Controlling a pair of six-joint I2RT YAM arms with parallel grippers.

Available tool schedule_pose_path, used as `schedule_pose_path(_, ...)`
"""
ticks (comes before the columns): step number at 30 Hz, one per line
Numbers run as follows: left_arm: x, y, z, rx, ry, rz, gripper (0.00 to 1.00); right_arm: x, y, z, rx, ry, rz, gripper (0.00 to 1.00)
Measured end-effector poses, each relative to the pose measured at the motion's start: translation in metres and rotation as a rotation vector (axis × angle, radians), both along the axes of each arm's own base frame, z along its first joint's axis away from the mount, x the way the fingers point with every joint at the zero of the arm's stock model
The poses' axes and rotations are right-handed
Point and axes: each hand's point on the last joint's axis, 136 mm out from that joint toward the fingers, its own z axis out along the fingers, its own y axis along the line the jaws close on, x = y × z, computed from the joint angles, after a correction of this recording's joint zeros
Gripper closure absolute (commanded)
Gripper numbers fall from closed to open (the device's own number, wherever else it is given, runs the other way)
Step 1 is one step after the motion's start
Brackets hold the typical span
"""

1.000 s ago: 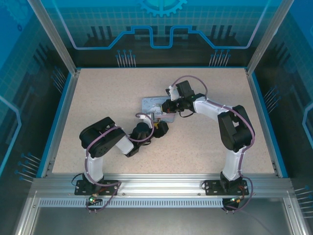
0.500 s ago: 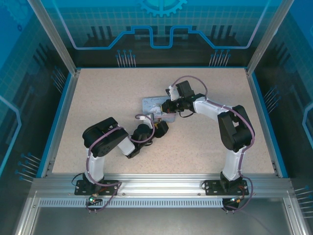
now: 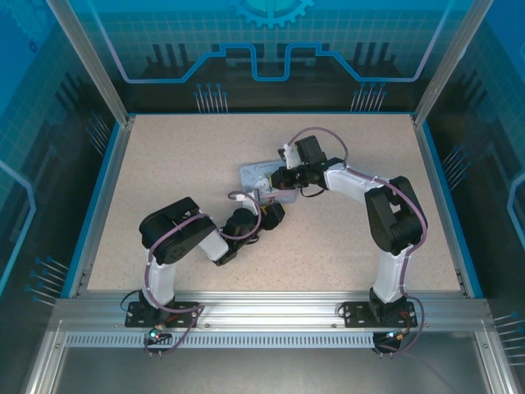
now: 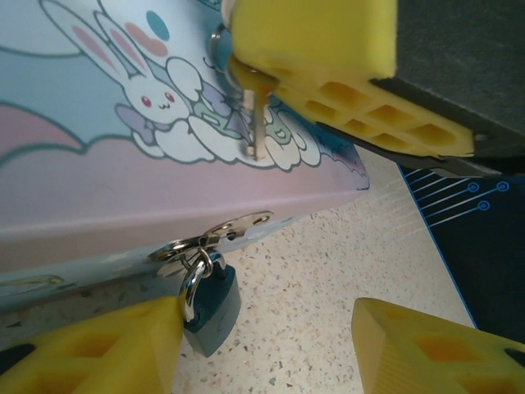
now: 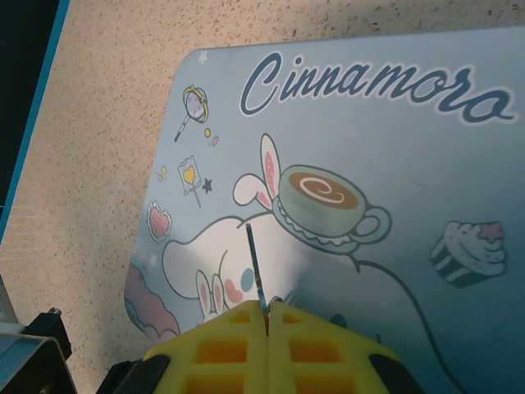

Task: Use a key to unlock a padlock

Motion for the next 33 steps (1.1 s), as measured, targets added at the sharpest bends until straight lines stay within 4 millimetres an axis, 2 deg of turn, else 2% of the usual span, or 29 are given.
schedule_pose_path(5, 0.002, -0.002, -0.003, -0.007, 0.027, 0.014, 0.51, 0.0, 0.0, 0.0, 0.001, 0.003, -0.002, 1.0)
schedule_pose_path(10, 0.004, 0.001, -0.015, 0.024, 0.083, 0.043, 0.6, 0.0, 0.0, 0.0, 0.002, 0.005, -0.004, 1.0)
schedule_pose_path(15, 0.005, 0.005, -0.025, 0.064, 0.121, 0.066, 0.77, 0.0, 0.0, 0.0, 0.003, 0.006, -0.004, 1.0)
schedule_pose_path(21, 0.006, 0.007, -0.028, 0.09, 0.124, 0.08, 0.91, -0.001, 0.001, 0.0, 0.008, 0.01, -0.001, 1.0)
schedule_pose_path(24, 0.007, 0.008, -0.028, 0.093, 0.121, 0.084, 0.88, -0.002, 0.001, 0.0, 0.013, 0.014, 0.002, 1.0)
schedule_pose_path(26, 0.007, 0.008, -0.027, 0.098, 0.117, 0.082, 0.77, -0.002, 0.002, 0.0, 0.013, 0.015, 0.003, 1.0)
schedule_pose_path(28, 0.006, 0.008, -0.024, 0.102, 0.11, 0.079, 0.71, -0.002, 0.001, 0.0, 0.013, 0.014, 0.003, 1.0)
schedule_pose_path(31, 0.004, 0.011, -0.014, 0.122, 0.087, 0.085, 0.53, -0.002, 0.001, 0.0, 0.013, 0.014, 0.003, 1.0)
schedule_pose_path(33, 0.003, 0.015, -0.008, 0.137, 0.072, 0.095, 0.45, -0.003, 0.002, 0.0, 0.015, 0.015, 0.004, 1.0)
